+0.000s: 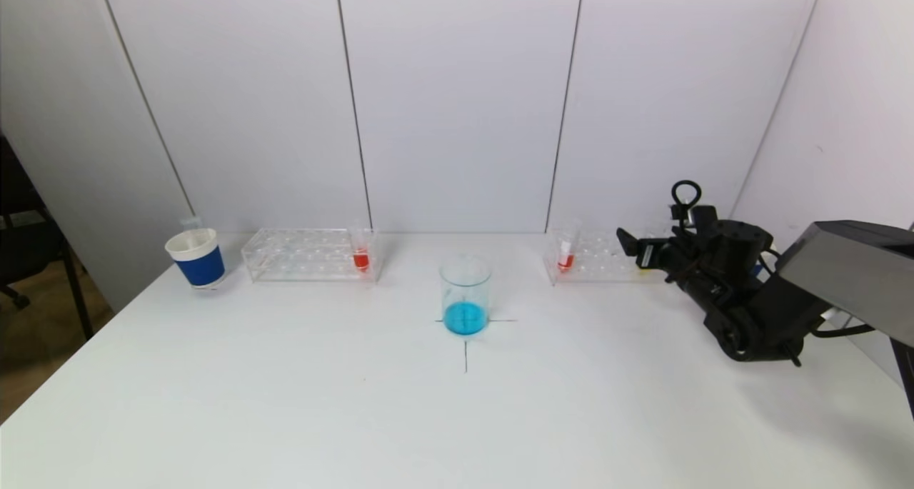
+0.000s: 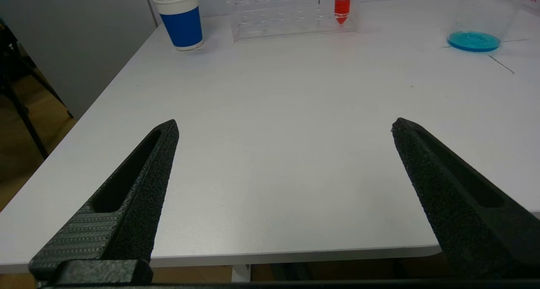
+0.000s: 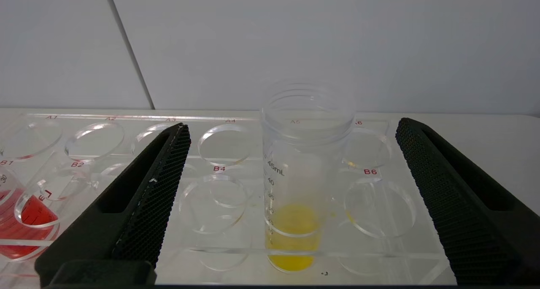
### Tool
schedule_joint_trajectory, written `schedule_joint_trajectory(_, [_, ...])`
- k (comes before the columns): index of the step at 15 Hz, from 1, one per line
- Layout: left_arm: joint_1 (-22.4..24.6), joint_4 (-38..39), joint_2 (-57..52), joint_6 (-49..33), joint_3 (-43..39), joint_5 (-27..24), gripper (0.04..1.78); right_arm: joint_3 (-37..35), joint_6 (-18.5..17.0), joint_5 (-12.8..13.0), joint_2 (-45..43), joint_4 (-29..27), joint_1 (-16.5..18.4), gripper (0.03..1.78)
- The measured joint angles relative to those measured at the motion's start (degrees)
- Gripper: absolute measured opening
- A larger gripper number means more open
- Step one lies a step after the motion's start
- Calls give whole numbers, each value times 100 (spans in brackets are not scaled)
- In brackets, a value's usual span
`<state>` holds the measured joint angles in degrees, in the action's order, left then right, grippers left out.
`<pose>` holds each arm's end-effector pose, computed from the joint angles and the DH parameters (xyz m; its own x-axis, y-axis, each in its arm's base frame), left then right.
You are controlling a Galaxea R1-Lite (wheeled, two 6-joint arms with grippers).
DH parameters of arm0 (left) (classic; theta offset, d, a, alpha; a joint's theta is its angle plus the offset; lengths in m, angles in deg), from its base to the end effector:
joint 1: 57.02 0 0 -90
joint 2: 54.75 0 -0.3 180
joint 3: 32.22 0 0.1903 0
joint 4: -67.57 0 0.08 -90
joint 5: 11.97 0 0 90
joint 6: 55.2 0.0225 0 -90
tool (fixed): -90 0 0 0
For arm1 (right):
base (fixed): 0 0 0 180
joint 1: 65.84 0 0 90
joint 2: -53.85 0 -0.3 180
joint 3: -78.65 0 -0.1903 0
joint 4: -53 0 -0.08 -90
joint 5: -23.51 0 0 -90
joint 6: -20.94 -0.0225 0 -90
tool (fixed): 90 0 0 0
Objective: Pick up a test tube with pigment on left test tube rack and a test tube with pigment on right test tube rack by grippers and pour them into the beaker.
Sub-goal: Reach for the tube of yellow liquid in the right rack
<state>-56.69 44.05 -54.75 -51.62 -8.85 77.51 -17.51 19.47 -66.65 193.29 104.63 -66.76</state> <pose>-0.0228 -0.0003 0.0752 1.0000 -0.0033 -0.0026 0.0035 0.9980 0.0624 0.4376 0.0071 0.0310 0.9974 0.0188 -0.0692 -0.0171 0.9995 0.0258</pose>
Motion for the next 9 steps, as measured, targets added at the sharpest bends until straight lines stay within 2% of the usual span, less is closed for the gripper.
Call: schedule_joint_trajectory(9, [0, 2, 0, -1, 0, -2, 176, 35, 5, 0, 6, -13, 24, 177])
